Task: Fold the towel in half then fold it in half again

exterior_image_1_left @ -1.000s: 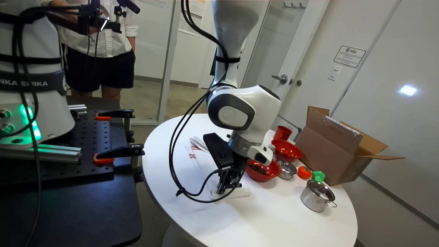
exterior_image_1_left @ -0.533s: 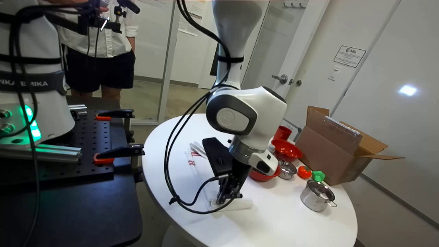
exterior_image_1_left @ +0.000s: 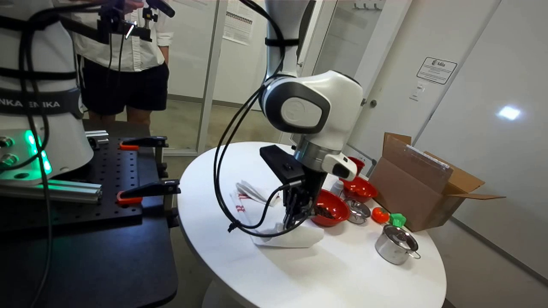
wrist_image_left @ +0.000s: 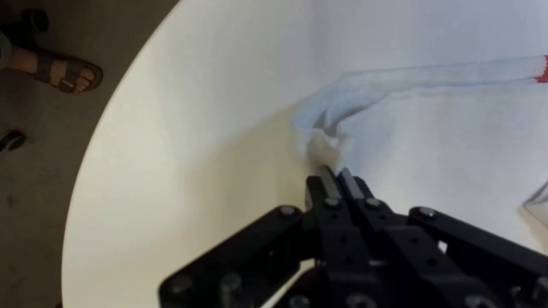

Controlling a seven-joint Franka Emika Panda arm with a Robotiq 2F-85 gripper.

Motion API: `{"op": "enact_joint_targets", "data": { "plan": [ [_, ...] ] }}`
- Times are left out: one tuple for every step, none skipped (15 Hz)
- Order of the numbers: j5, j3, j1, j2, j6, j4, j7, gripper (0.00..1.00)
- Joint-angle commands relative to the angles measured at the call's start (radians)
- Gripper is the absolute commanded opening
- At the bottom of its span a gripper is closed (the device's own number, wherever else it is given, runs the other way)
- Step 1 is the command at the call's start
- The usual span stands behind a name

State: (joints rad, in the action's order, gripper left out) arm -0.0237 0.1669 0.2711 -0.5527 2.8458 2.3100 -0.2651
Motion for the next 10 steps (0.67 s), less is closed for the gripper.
{"op": "enact_joint_targets", "data": {
  "plan": [
    [-0.037, -0.003, -0.003, 0.078, -0.03, 0.042, 0.003, 0.01],
    [-0.052, 0.01, -0.02, 0.097, -0.028, 0.052, 0.011, 0.01],
    [-0.065, 0.022, -0.033, 0.114, -0.035, 0.059, 0.024, 0.01],
    [-0.082, 0.037, -0.05, 0.135, -0.041, 0.069, 0.038, 0.01],
    [-0.1, 0.051, -0.064, 0.152, -0.046, 0.075, 0.047, 0.01],
    [-0.123, 0.069, -0.081, 0.172, -0.051, 0.084, 0.059, 0.01],
    [-0.148, 0.087, -0.097, 0.188, -0.056, 0.089, 0.072, 0.01],
    [-0.171, 0.099, -0.105, 0.2, -0.058, 0.092, 0.077, 0.01],
    [-0.186, 0.098, -0.094, 0.2, -0.039, 0.091, 0.056, 0.01],
    [-0.205, 0.106, -0.094, 0.195, -0.041, 0.085, 0.053, 0.01]
  ]
}}
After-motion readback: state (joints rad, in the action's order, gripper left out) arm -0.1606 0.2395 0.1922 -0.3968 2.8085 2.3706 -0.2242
